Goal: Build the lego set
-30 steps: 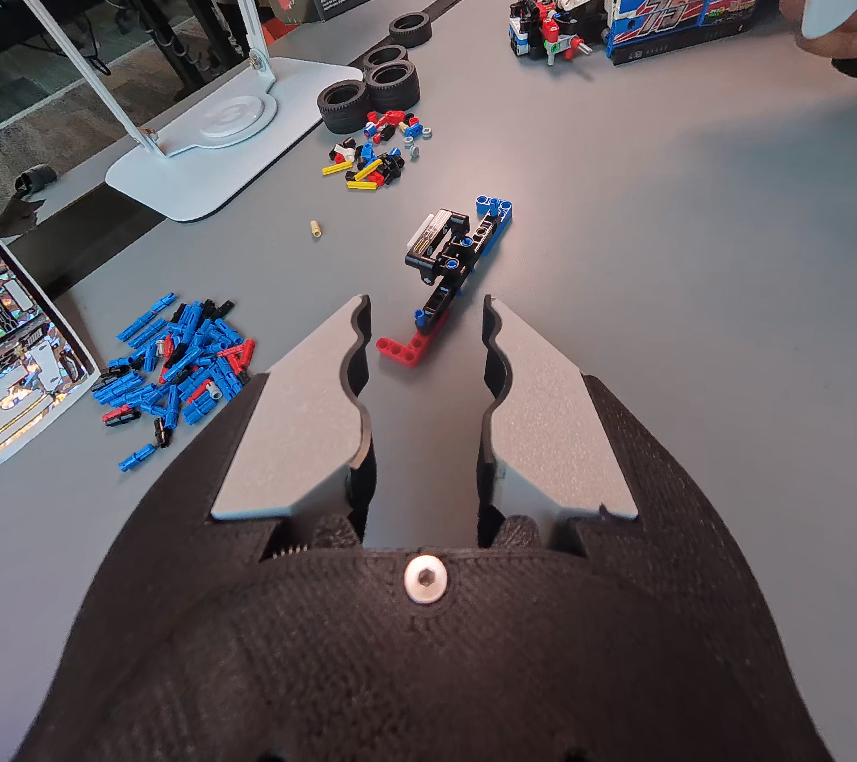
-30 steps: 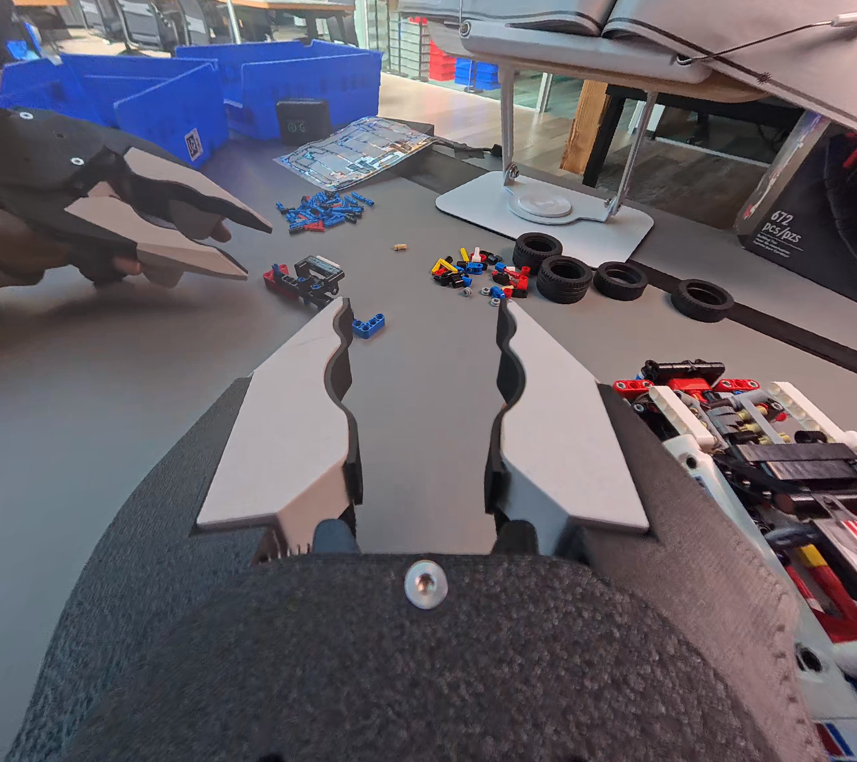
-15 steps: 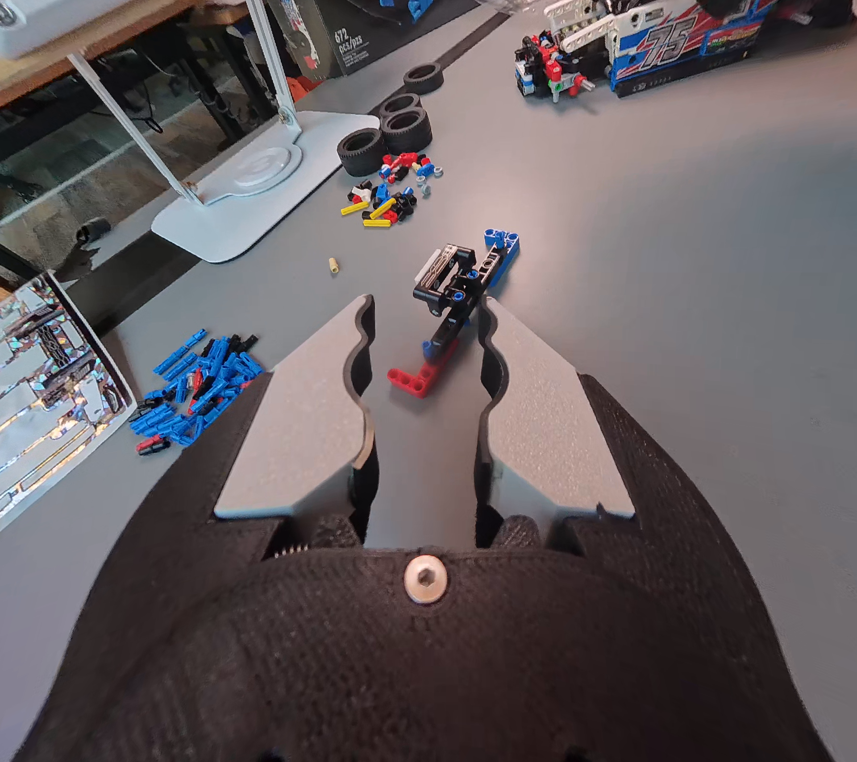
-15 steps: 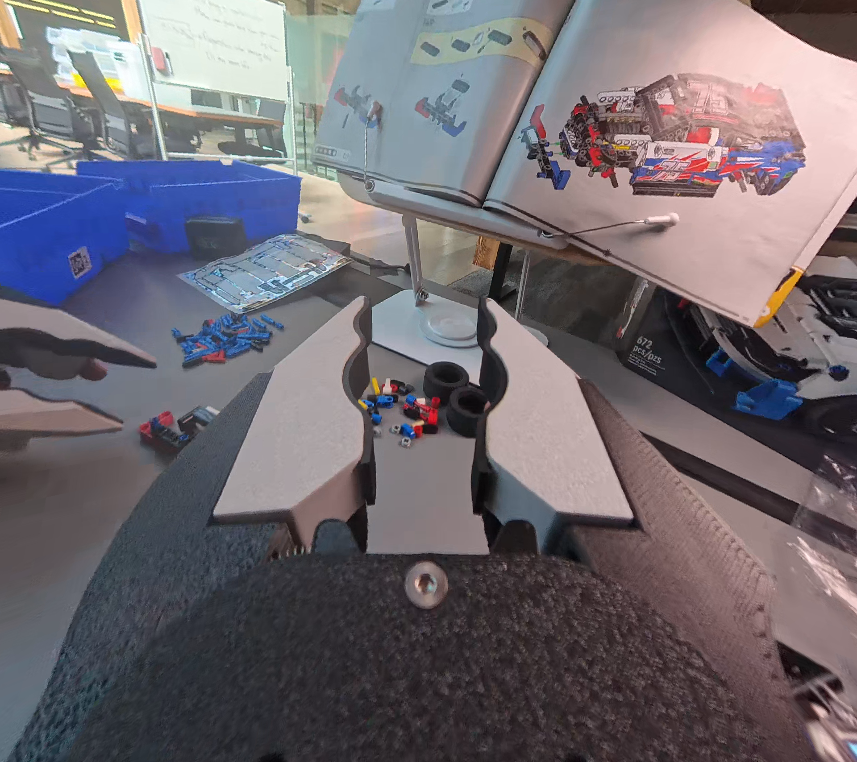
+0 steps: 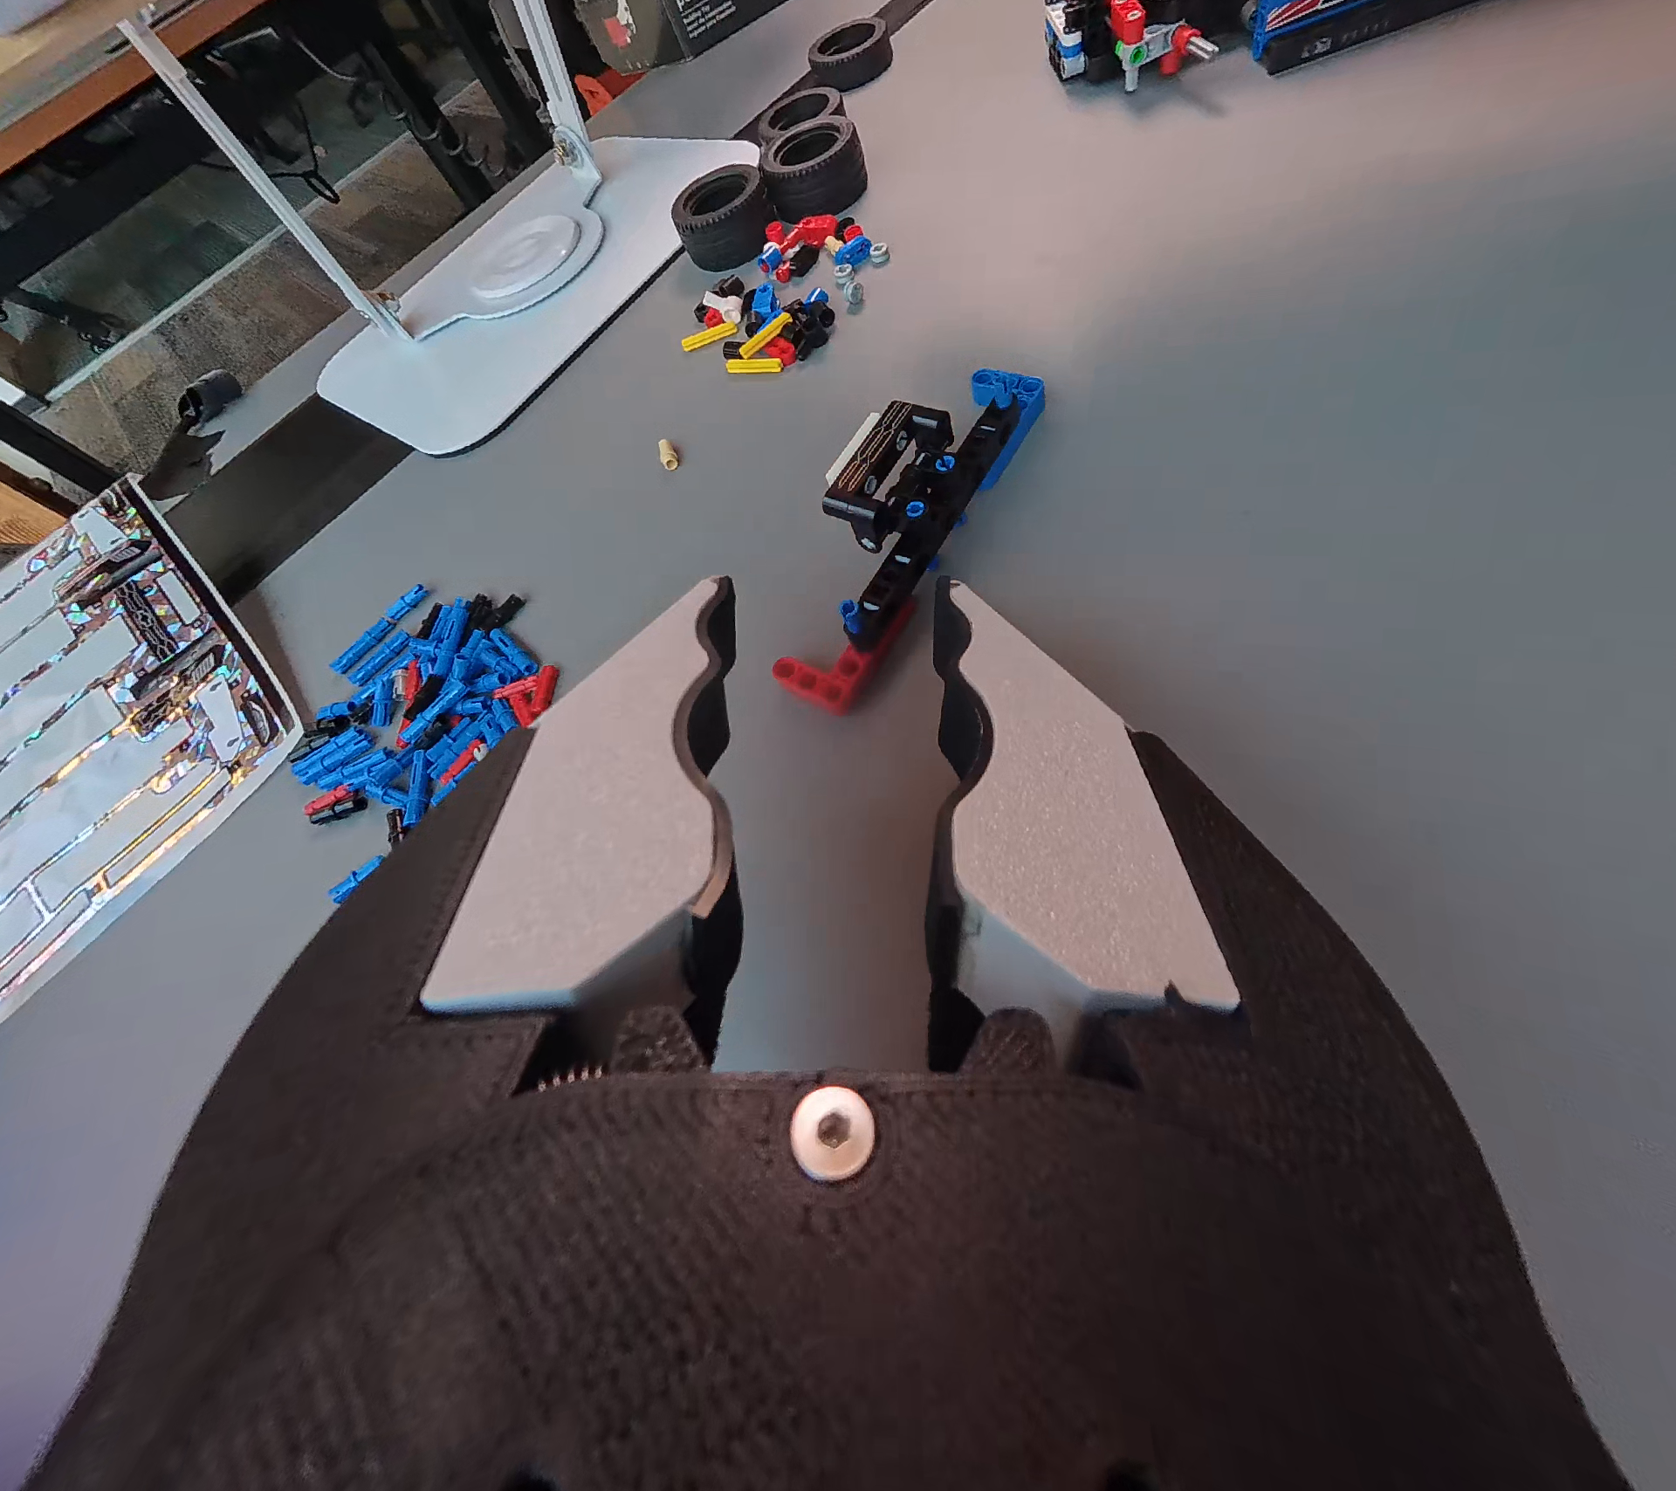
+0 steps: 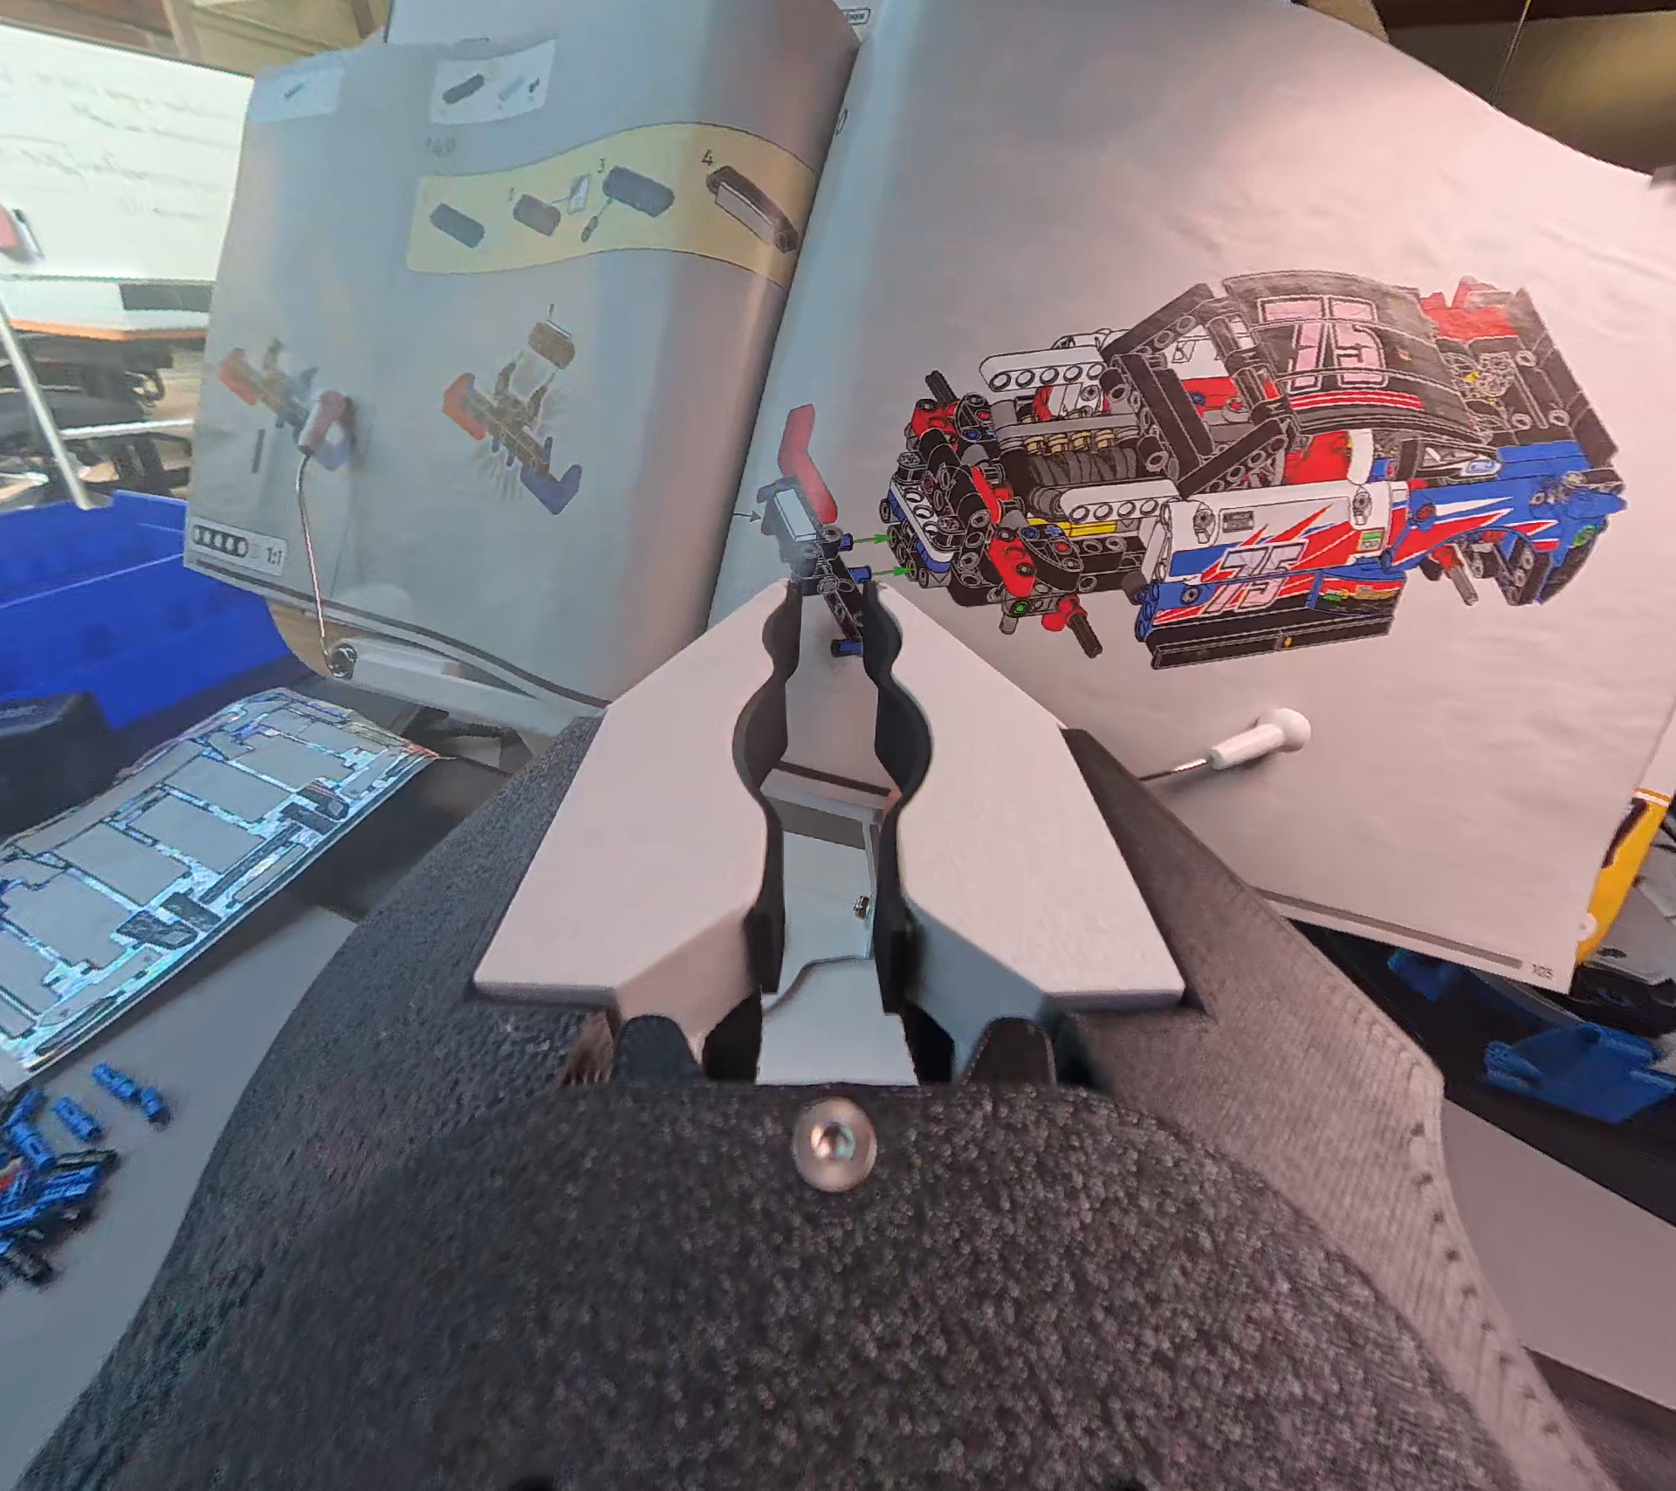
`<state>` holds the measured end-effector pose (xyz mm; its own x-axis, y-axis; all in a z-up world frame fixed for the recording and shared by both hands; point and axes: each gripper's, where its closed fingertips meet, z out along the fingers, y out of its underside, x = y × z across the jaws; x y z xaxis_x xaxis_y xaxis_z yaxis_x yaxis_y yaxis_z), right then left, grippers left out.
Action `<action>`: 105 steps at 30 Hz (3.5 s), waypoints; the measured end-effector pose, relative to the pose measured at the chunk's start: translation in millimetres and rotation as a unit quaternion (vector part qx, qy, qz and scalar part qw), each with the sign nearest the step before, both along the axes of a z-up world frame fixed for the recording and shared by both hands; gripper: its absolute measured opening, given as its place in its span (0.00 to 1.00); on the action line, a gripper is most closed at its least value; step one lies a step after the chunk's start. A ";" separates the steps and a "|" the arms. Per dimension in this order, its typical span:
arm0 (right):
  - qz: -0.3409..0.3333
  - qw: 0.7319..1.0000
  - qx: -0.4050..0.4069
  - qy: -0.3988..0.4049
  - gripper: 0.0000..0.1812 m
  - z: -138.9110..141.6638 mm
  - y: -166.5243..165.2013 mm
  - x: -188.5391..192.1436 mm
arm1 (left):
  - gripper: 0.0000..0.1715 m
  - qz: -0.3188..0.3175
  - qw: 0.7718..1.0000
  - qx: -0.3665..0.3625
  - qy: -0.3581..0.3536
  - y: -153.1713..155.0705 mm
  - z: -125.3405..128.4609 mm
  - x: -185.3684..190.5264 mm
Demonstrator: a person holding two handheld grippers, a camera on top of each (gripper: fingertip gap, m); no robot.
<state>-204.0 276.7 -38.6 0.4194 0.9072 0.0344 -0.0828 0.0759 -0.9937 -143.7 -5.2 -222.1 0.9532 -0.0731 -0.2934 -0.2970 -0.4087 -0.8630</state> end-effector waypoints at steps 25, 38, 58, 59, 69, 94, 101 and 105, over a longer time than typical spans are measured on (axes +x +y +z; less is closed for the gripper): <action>0.164 0.843 -0.031 -0.511 0.52 -144.8 -25.3 302.3 | 0.33 -0.074 0.993 -0.091 -0.010 13.1 -18.5 7.4; 0.153 0.802 -0.042 -0.577 0.50 -164.9 -9.6 293.6 | 0.22 -0.092 0.988 -0.118 0.022 18.2 -28.3 -5.8; 0.181 0.784 -0.023 -0.593 0.48 -177.5 -14.5 290.9 | 0.04 -0.125 0.984 -0.126 0.035 14.8 -34.5 10.6; 0.182 0.784 -0.022 -0.592 0.48 -177.5 -15.1 290.6 | 0.04 -0.126 0.983 -0.126 0.035 14.7 -34.5 11.2; 0.192 0.784 -0.017 -0.590 0.48 -177.4 -20.5 288.5 | 0.04 -0.142 0.981 -0.126 0.029 12.5 -34.7 18.3; 0.241 0.771 0.016 -0.589 0.47 -177.7 -50.4 276.7 | 0.04 -0.245 0.965 -0.093 0.015 2.5 -23.5 66.8; 0.264 0.761 0.031 -0.591 0.47 -177.8 -65.2 271.8 | 0.04 -0.263 0.960 -0.092 0.015 -1.2 -23.9 76.2; 0.272 0.760 0.036 -0.589 0.47 -177.6 -71.4 269.6 | 0.03 -0.266 0.959 -0.092 0.014 -1.8 -23.9 77.7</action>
